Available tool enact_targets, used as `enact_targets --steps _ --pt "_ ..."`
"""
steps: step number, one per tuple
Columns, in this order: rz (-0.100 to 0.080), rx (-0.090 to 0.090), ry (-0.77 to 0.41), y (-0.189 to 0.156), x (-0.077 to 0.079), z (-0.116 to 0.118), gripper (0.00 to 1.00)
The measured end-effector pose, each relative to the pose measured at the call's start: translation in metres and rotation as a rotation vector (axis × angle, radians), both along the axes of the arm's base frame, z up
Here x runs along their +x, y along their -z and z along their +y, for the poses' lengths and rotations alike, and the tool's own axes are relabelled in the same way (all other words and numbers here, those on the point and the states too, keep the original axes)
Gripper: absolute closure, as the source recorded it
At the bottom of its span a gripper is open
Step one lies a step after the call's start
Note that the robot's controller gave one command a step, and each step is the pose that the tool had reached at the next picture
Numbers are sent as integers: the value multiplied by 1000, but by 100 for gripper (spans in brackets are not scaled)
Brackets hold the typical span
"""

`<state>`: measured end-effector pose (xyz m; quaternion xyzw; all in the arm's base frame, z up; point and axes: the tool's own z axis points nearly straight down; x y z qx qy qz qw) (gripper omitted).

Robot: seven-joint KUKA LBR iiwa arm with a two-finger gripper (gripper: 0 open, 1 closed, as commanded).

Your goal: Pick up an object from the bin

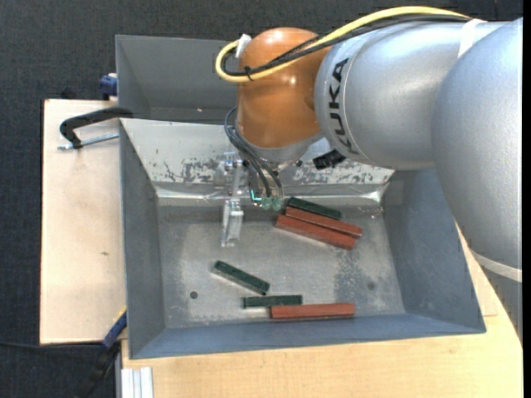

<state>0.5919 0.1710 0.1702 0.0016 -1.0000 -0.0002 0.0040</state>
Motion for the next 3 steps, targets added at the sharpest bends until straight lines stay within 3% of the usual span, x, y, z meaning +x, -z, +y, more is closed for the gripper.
enact_targets --steps 1,2,3 --pt "-8 2 2 -5 2 -1 0" --pt "-13 2 -44 54 -29 -11 0" --pt "-6 2 -83 97 -65 -14 0"
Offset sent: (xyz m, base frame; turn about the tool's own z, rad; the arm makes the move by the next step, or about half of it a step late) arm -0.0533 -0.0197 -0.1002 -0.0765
